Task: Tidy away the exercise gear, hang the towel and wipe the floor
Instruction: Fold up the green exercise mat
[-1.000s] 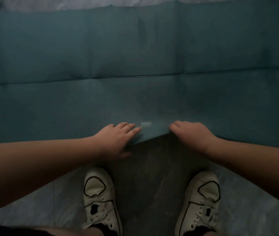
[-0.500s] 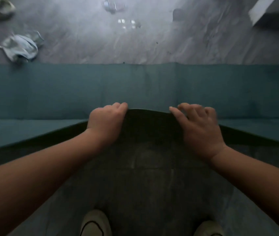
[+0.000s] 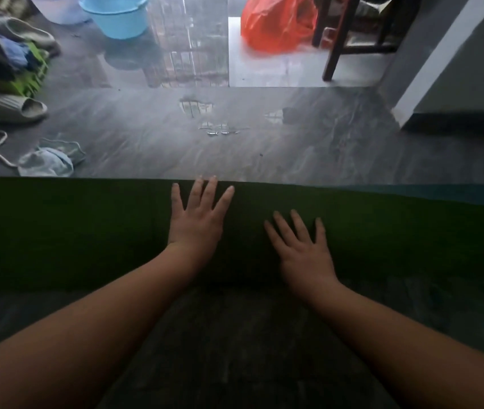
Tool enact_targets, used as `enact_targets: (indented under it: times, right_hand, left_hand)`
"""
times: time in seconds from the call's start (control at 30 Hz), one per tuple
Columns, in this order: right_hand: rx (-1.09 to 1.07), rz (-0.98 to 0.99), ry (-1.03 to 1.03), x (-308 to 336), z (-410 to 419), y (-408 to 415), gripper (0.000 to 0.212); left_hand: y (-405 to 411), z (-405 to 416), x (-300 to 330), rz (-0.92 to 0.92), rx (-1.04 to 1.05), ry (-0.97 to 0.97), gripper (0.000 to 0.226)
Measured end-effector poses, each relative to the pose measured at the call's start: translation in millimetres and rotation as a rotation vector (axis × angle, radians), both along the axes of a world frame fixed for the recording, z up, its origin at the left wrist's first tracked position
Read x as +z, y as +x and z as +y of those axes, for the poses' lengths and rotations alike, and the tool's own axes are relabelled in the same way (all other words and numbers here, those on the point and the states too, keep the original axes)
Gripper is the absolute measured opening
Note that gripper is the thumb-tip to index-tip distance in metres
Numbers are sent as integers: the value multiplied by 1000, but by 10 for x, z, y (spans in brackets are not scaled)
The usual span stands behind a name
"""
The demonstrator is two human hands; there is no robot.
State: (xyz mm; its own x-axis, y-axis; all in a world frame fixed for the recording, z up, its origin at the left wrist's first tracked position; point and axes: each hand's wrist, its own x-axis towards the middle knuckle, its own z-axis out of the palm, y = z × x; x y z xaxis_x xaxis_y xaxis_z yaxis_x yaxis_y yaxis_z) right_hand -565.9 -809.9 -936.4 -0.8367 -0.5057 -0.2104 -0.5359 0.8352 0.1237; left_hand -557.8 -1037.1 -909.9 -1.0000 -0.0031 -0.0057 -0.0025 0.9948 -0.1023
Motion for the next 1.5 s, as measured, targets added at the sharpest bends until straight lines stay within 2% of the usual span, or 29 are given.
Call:
enact_targets:
  times: [0.13, 0.2, 0.3, 0.6, 0.77, 0.97, 1.13, 1.2, 1.27, 1.37, 1.5]
  right_hand:
    - [-37, 1, -6, -181, -44, -272, 90]
    - [-62, -12, -15, -248, -54, -391, 83]
    - [-121, -81, -33, -410, -38, -524, 71]
    - [-240, -300, -31, -1057, 181, -465, 70]
    - [-224, -335, -13, -1287, 271, -358, 70]
    - [-143, -391, 66, -1434, 391, -288, 87]
    - [-104, -434, 79, -1441, 358, -317, 79]
    - [-73, -456, 109, -1398, 317, -311, 84]
    - [-62, -465, 115, -1329, 283, -313, 94]
    - [-62, -426, 83, -1243, 275, -317, 96]
    - [-46, -383, 87, -1161, 315, -222, 100]
  left_hand:
    - [58, 83, -308, -154, -41, 33, 77]
    - [30, 70, -442, -212, -30, 56, 73]
    - [-68, 27, -642, -282, -4, 91, 70]
    - [-88, 65, -1305, -502, 57, 182, 69]
    - [72, 103, -1562, -544, 78, 203, 70]
    - [41, 68, -1662, -597, 73, 195, 68]
    - [29, 72, -1692, -640, 80, 192, 67]
    - [43, 91, -1664, -627, 82, 219, 69]
    - [124, 71, -1637, -591, 37, 215, 73]
    - [318, -48, -1627, -545, -74, 146, 87]
    - [483, -217, -1535, -517, -87, 81, 103]
